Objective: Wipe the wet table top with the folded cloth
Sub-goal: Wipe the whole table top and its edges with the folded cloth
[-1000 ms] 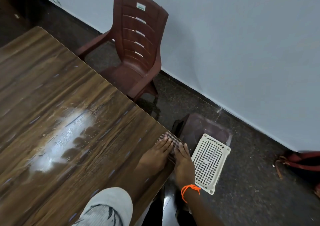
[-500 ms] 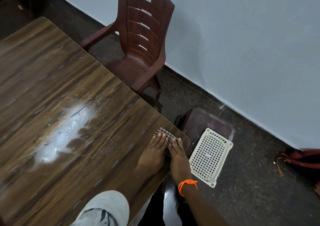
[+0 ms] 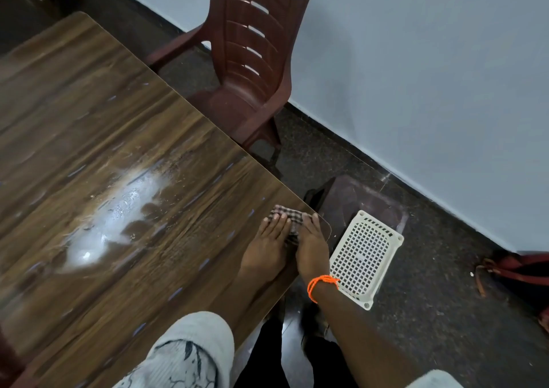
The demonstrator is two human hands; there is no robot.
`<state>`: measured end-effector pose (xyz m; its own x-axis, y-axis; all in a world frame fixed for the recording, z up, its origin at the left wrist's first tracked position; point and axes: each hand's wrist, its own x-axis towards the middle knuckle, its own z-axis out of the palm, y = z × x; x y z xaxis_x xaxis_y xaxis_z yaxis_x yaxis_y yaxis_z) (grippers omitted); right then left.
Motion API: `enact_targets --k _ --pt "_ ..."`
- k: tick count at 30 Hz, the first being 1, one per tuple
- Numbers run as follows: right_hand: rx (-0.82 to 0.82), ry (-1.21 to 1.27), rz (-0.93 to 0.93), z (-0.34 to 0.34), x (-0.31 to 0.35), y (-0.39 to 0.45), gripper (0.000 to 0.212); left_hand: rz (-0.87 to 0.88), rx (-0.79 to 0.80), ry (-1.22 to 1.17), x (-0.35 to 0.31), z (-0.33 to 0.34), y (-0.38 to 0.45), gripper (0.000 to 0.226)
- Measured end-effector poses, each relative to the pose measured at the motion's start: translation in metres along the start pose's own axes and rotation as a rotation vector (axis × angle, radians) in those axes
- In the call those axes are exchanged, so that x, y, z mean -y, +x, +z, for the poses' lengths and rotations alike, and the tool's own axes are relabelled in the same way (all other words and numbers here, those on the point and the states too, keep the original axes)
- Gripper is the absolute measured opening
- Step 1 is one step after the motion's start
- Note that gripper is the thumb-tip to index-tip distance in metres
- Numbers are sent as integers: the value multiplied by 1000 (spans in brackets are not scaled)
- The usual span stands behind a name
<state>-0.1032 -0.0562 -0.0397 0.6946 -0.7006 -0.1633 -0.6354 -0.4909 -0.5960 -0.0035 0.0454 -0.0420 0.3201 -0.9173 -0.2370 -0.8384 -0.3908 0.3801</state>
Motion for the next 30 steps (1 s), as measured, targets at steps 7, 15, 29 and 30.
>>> enact_targets --k 7,15,29,30 --pt "57 -6 -119 13 -4 -59 44 -70 -16 -80 -13 21 -67 61" --pt "-79 38 -3 -6 -24 -47 33 5 26 -24 -33 22 -31 64" --pt "101 -16 -252 20 3 -84 41 -74 -52 -139 -13 35 -124 60" --pt "106 -22 -259 16 -3 -84 41 -83 -31 -138 -18 40 -124 61"
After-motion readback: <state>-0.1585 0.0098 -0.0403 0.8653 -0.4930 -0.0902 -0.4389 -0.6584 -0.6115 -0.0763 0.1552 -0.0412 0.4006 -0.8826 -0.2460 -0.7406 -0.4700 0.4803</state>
